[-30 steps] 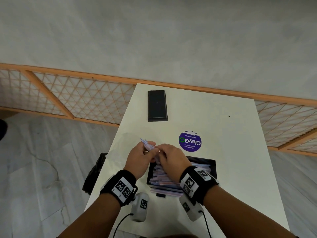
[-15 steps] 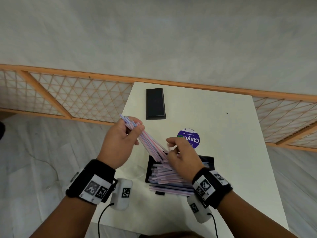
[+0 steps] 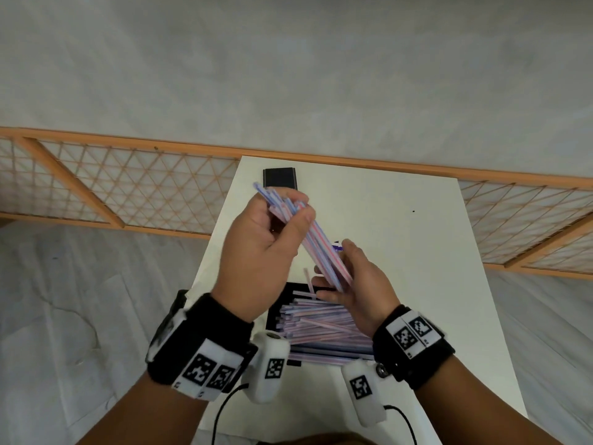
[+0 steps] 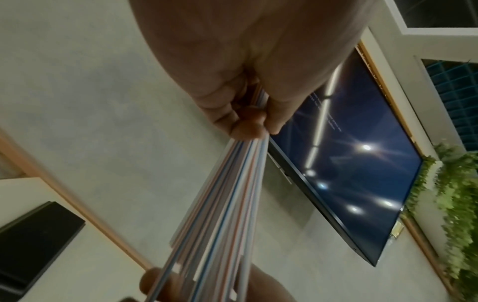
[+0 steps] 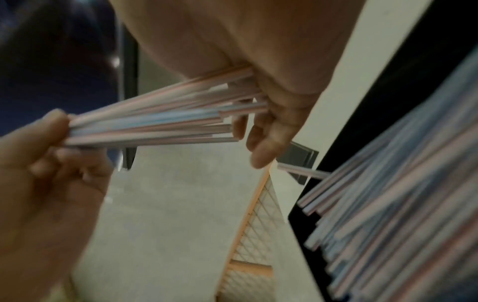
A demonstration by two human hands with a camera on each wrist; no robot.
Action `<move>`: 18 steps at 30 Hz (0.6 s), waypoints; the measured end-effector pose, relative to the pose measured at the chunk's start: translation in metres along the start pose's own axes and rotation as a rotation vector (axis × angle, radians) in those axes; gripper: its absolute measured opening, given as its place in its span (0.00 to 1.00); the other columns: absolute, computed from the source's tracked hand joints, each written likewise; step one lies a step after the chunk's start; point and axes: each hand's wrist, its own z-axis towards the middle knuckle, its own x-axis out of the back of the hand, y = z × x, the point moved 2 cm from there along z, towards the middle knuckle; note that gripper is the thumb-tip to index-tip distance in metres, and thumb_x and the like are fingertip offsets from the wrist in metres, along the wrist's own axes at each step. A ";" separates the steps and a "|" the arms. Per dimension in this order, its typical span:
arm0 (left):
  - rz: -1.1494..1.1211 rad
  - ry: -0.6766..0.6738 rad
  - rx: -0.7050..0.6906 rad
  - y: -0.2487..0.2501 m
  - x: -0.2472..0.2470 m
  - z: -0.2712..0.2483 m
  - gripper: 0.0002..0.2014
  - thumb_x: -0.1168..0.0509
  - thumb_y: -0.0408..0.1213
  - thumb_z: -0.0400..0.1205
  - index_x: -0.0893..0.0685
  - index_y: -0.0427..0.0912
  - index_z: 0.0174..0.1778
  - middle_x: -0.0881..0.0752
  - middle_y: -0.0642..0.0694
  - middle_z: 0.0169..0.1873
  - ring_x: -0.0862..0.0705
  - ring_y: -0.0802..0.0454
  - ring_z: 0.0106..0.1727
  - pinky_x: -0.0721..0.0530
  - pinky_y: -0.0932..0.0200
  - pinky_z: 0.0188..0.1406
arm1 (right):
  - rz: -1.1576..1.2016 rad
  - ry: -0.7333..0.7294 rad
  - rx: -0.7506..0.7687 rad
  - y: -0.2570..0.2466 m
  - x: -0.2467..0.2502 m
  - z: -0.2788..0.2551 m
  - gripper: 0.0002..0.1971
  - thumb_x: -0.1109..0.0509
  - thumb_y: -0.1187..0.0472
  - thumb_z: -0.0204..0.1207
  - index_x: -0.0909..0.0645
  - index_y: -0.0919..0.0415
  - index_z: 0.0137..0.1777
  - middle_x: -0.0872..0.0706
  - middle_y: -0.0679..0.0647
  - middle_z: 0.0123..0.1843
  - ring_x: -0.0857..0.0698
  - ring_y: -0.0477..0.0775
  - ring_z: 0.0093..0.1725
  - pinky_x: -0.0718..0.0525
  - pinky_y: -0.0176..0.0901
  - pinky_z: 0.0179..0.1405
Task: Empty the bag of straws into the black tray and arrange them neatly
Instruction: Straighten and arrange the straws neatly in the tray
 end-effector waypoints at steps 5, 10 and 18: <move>-0.161 -0.061 0.035 -0.004 -0.032 -0.003 0.09 0.29 0.31 0.86 0.18 0.41 0.61 0.14 0.51 0.43 0.15 0.57 0.41 0.16 0.62 0.43 | 0.161 -0.065 -0.174 0.014 0.012 0.004 0.14 0.33 0.53 0.84 0.12 0.63 0.50 0.12 0.58 0.40 0.15 0.53 0.34 0.26 0.35 0.15; -0.188 -0.145 0.163 -0.013 -0.049 -0.005 0.20 0.28 0.31 0.85 0.23 0.45 0.72 0.14 0.51 0.48 0.13 0.58 0.44 0.14 0.64 0.49 | 0.143 -0.067 -0.170 0.028 0.024 0.009 0.15 0.30 0.51 0.83 0.17 0.65 0.49 0.18 0.59 0.37 0.24 0.49 0.28 0.35 0.33 0.10; -0.093 -0.144 0.138 -0.015 -0.058 -0.007 0.09 0.27 0.33 0.85 0.13 0.46 0.60 0.11 0.57 0.43 0.10 0.55 0.45 0.12 0.60 0.48 | 0.223 -0.127 -0.240 0.032 0.032 0.009 0.18 0.33 0.47 0.81 0.16 0.63 0.52 0.18 0.58 0.38 0.18 0.51 0.32 0.24 0.35 0.15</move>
